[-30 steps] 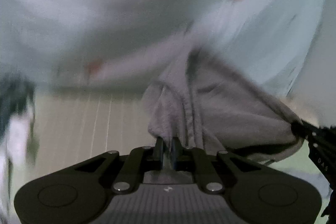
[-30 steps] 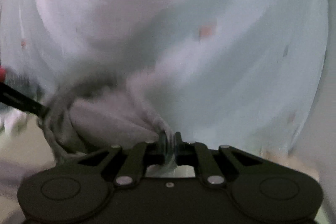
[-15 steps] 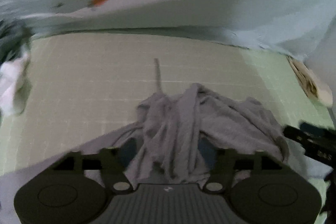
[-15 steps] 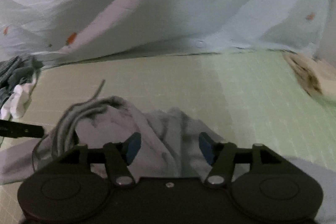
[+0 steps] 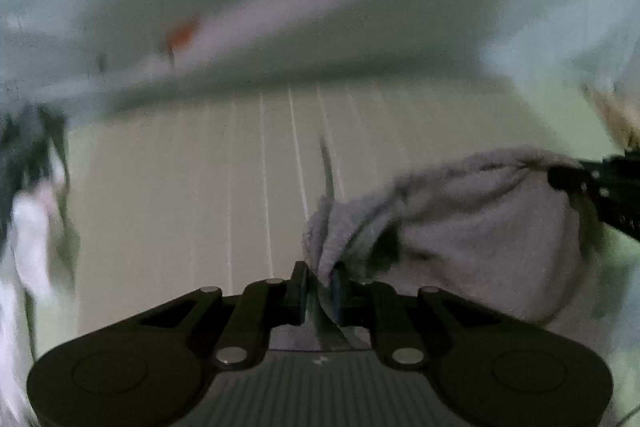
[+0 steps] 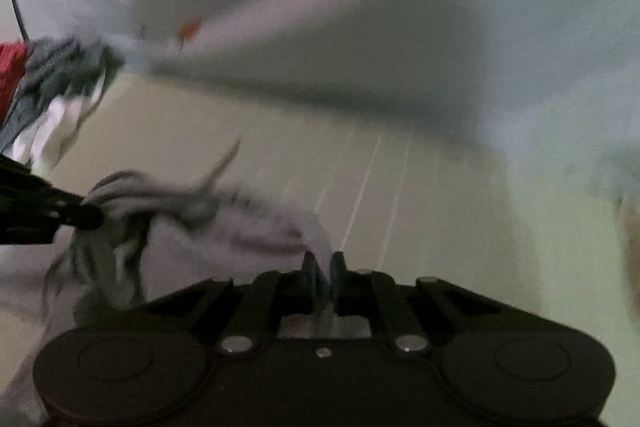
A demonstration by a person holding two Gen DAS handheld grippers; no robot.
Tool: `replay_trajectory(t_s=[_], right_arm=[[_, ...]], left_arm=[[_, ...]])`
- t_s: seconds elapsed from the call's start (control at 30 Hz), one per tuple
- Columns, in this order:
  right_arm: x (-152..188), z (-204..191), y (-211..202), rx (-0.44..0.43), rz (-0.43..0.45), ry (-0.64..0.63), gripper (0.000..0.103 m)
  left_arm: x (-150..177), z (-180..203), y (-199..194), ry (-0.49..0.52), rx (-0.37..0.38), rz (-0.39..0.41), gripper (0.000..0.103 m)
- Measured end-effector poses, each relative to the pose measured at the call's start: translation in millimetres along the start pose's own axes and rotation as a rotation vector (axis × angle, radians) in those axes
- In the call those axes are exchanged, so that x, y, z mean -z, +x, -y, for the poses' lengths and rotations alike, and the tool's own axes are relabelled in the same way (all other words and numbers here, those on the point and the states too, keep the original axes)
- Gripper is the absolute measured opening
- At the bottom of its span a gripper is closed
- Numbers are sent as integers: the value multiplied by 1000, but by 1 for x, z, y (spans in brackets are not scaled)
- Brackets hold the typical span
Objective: Fold clothes
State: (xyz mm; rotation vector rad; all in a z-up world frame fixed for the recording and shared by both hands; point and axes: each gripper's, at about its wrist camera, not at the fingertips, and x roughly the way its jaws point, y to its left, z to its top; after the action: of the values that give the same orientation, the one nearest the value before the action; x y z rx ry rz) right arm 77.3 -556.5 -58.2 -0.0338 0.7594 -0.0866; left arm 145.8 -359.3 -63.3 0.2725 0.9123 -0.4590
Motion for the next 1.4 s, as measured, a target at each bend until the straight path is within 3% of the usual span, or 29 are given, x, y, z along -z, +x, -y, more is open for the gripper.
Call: replay_trajectory(t_s=[0.13,0.2,0.23,0.27,0.3,0.33,0.47,0.63,0.83,0.97,1.07,1.13,1.2,1.27,1.3,1.4], right_arm=[[-64,32,9,142,213,-7,7],[-86,48,24,249,269,-13,10],[-93,56,37,282,254,-2,17],[-96,63,46,297,228,24,41],[-96,68,54,303,207,67,59],[-92,73,58,292,197,115,63],[-44,63,60,235,137,209,87],[-5,23,52,112,72,293,87],[39,-27,41,-42,-5,393,79],[51,-51,61,-186,-100,541,58],[60,-65,75,-194,-172,628,57],[66,-71,81,-197,-194,664,49],[68,-71,82,-182,-193,671,29],[70,-67,75,-168,-187,668,15],[71,-64,72,-161,-184,667,1],[74,-51,47,-143,-131,684,0]], left_arm=[[-61,-17,-6,-38,16,214,15],[-81,-17,8,-42,-19,292,27],[-87,-17,17,-36,-58,316,42],[-91,-16,25,-25,-110,308,64],[-92,-18,32,-28,-148,289,73],[-82,-23,35,-45,-153,259,80],[-46,-43,45,-113,-173,141,80],[10,-64,50,-181,-189,-23,80],[70,-65,37,-214,-165,-165,80],[88,-63,17,-237,-168,-162,80],[88,-65,0,-235,-175,-122,81],[88,-67,-13,-233,-183,-91,83],[88,-72,-23,-247,-182,-65,83],[88,-77,-31,-272,-174,-47,83],[88,-80,-35,-284,-172,-38,83],[91,-86,-47,-315,-187,-10,83]])
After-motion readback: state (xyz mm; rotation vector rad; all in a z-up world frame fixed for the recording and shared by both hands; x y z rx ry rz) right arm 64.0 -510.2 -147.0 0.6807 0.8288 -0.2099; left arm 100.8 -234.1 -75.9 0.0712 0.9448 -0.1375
